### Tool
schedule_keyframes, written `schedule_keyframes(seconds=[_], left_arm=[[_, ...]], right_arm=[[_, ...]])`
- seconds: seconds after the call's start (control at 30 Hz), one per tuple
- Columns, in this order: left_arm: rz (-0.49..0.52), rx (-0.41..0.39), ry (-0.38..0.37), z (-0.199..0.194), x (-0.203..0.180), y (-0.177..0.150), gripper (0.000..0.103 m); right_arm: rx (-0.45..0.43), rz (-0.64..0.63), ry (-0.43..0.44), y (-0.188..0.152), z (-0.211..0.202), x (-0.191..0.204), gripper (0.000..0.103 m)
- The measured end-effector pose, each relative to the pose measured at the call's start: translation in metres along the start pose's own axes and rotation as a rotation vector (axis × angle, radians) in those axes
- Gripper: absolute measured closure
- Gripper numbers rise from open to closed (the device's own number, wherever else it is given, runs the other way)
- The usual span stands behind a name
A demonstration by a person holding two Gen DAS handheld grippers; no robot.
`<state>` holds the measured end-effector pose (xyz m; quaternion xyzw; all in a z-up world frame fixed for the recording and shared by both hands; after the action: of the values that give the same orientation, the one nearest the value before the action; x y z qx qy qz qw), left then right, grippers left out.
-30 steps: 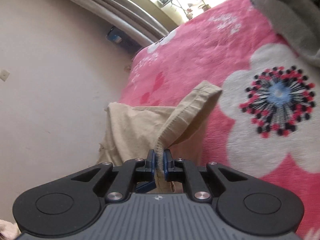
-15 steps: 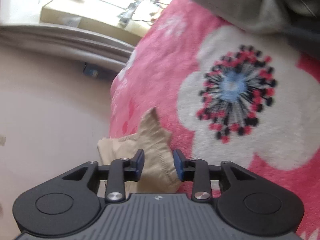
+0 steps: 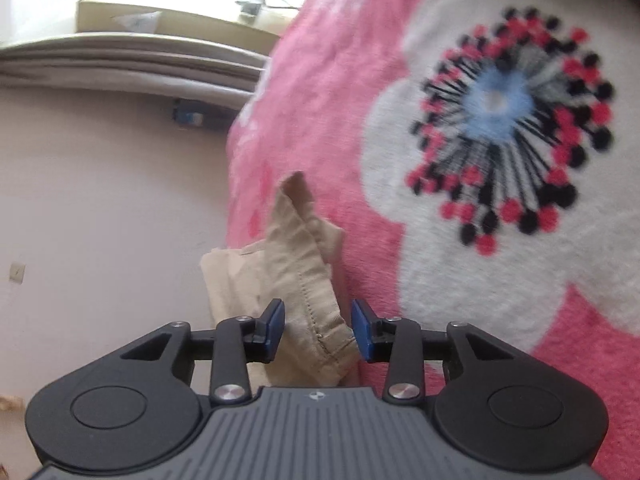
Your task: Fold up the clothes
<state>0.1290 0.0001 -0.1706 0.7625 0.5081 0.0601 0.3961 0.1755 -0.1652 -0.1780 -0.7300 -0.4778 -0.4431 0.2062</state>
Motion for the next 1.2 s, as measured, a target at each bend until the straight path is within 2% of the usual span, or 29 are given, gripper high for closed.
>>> schedule_keyframes(seconds=[0.13,0.3,0.43,0.57,0.6,0.7,0.83,0.93,1.07,1.2], left_arm=[[0.007,-0.001,0.000,0.000,0.000,-0.001,0.049],[0.035,-0.003,0.011,0.001,-0.002,-0.002,0.049],[0.046,-0.008,0.012,0.001,-0.002,-0.003,0.049],[0.062,-0.011,0.013,0.001,-0.002,-0.004,0.049],[0.068,-0.013,0.013,0.001,-0.003,-0.004,0.048],[0.088,-0.015,0.016,-0.001,-0.006,-0.005,0.047],[0.095,-0.013,0.008,-0.006,-0.013,-0.003,0.043],[0.084,-0.020,-0.027,-0.016,-0.021,-0.001,0.043],[0.128,-0.051,-0.076,-0.033,-0.039,0.000,0.036],[0.167,-0.054,-0.111,-0.036,-0.055,-0.002,0.035]], right_arm=[[0.005,-0.040,0.044,0.001,-0.001,0.014,0.070],[0.015,-0.079,0.089,0.001,0.000,0.029,0.070],[0.012,-0.022,0.037,0.010,0.017,0.023,0.070],[0.007,0.016,0.047,0.012,0.030,0.021,0.071],[0.010,0.001,0.039,0.010,0.030,0.023,0.079],[0.008,-0.122,-0.071,0.002,0.035,0.033,0.096],[-0.041,-0.280,-0.202,-0.007,0.020,0.044,0.098],[-0.122,-0.373,-0.271,-0.003,-0.009,0.053,0.099],[-0.251,-0.454,-0.349,0.013,-0.063,0.061,0.099],[-0.381,-0.506,-0.444,0.030,-0.123,0.061,0.099]])
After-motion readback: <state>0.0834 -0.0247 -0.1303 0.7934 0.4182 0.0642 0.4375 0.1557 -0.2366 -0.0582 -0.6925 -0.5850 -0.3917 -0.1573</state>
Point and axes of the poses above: each gripper's, at about its wrist camera, not at the fingertips, and z roughly the way its jaws point, x to its left, y to its top, the point moved 8 cm from there along z, roughly the way its jaws point, and after that the axes turned 6 degrees about -y, right-handed, at the moved point
